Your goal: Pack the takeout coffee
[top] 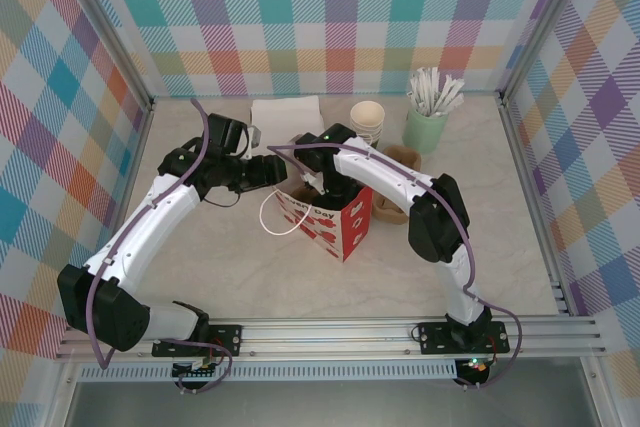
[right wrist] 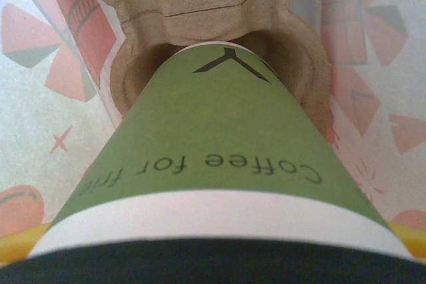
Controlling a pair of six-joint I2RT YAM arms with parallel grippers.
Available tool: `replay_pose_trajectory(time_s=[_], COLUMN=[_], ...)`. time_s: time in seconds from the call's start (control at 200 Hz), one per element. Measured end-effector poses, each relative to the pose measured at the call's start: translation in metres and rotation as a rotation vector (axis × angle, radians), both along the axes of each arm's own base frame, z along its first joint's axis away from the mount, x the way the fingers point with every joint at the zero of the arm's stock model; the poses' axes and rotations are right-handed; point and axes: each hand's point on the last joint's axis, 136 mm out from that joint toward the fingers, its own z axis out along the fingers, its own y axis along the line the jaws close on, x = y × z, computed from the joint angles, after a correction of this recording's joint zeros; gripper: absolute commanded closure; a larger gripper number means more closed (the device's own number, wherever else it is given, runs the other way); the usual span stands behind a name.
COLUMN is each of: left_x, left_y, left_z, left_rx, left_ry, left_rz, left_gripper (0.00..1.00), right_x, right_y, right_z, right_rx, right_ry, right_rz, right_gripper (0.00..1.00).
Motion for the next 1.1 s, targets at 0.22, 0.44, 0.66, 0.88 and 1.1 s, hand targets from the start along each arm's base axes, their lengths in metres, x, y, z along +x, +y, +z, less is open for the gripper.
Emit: replay_pose_trajectory(time_s=[0.22, 0.44, 0.66, 0.88, 1.1], left_x=[0.0, 0.0, 0.0, 0.002, 0.003], left_y=[0.0, 0.0, 0.0, -0.001, -0.002], left_z=[0.0, 0.0, 0.0, 0.003, 0.001], left_rx=[0.0, 0.0, 0.0, -0.001, 0.002], left_ry=[0.0, 0.0, 0.0, -0.004, -0.001], left_rz=[0.0, 0.0, -0.001, -0.001, -0.005], left_gripper=[0.33, 0.33, 0.33, 0.33, 0.33], right_x=[0.002, 0.007, 0.005, 0.002, 0.0], right_y=[0.002, 0.005, 0.001, -0.001, -0.003], right_z=[0.006, 0.017, 0.018, 0.018, 0.018], right_rx=[0.01, 0.027, 0.015, 0.005, -0.005], right_ry=[-0.011, -0.032, -0.02, -0.011, -0.001], right_rz=[-0.004, -0.01, -0.012, -0.011, -0.012], right_gripper=[0.23, 0.23, 0.23, 0.23, 0.23])
